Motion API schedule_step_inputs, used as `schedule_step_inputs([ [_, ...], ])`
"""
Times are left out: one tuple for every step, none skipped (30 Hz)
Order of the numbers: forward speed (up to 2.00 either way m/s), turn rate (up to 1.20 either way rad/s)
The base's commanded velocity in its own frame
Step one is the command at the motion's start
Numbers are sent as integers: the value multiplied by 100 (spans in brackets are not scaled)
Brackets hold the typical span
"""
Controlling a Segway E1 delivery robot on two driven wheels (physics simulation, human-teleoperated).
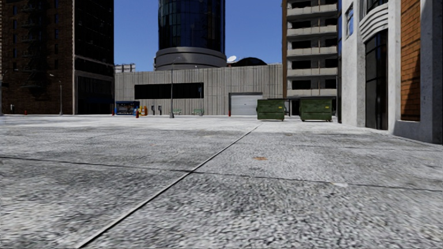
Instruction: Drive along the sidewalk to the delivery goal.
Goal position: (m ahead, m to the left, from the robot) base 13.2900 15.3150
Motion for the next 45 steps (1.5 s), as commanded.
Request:
schedule_step_inputs([
  [200,61],
  [200,61],
  [200,61],
  [200,61],
  [200,61],
  [200,61],
  [200,61],
  [200,61],
  [200,61],
  [200,61],
  [200,61],
  [200,61],
  [200,61],
  [200,61],
  [200,61],
  [200,61],
  [200,61],
  [200,61],
  [200,61],
  [200,61],
  [200,61],
  [200,61],
  [200,61],
  [200,61],
  [200,61],
  [200,61],
  [200,61],
  [200,61],
  [200,61],
  [200,61],
  [200,61],
  [200,61],
  [200,61],
  [200,61],
  [200,61],
  [200,61],
  [200,61],
  [200,61],
  [200,61],
  [200,61],
  [200,61],
  [200,61],
  [200,61],
  [200,61],
  [200,61],
])
